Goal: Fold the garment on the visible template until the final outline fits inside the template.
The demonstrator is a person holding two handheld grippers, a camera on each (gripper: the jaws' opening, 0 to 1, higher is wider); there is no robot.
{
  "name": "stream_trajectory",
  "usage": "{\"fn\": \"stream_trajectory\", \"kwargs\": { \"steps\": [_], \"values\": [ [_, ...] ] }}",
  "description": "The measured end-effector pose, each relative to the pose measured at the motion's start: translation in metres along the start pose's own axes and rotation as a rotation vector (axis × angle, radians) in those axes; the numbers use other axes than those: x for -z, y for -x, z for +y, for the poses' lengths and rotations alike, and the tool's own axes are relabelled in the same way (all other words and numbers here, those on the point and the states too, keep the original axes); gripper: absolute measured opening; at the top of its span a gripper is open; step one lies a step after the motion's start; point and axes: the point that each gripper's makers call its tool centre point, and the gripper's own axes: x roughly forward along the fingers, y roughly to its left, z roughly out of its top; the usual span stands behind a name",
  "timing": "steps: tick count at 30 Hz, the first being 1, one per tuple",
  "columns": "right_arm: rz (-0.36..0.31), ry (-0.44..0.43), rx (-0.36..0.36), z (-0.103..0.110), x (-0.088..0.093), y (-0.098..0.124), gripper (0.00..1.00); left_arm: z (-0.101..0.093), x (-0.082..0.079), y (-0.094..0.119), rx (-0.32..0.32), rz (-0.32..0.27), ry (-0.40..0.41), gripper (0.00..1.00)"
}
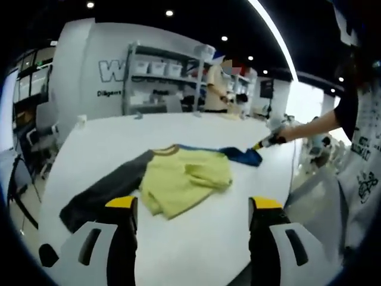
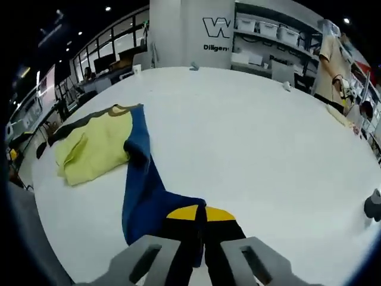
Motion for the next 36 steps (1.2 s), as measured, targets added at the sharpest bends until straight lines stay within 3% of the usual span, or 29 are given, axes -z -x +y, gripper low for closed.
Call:
{"fn": "stream_trajectory", "kwargs": {
  "steps": [4,8,13,17,18,21,26,29,36],
  "values": [
    [0.002,0.035,0.002,0.004,-0.004,0.005,0.00,0.002,0.001,-0.005,0.005,0.005,-0.010,0.71],
    [-0.021,0.038,0.049,-0.011,-0.010,0.011,0.00,0.002,0.001,-0.008,0.011,0.004,-0.018,0.70],
    [-0.077,-0.032,0.183,-0.064,-0.033,0.024,0.00,-0.005,-0.001,-0.007,0.028,-0.001,-0.016,0.70],
    [-0.123,-0.050,0.260,-0.079,-0.050,0.042,0.00,-0.003,0.001,-0.006,0.022,-0.005,-0.001,0.70],
    [-0.180,-0.132,0.269,-0.093,-0.058,0.045,0.00,-0.003,0.002,-0.006,0.023,-0.010,0.012,0.70],
    [-0.219,-0.138,0.311,-0.105,-0.075,0.050,0.00,0.005,0.007,-0.008,0.010,-0.003,0.027,0.70],
    [-0.256,-0.149,0.363,-0.124,-0.104,0.043,0.00,0.013,0.011,-0.010,-0.020,0.020,0.025,0.69],
    [-0.269,-0.180,0.368,-0.133,-0.112,0.033,0.00,0.016,0.013,-0.012,-0.031,0.030,0.034,0.69],
    [-0.194,-0.153,0.393,-0.156,-0.093,0.003,0.00,0.017,0.024,-0.022,-0.027,0.096,0.019,0.69]
  ]
}}
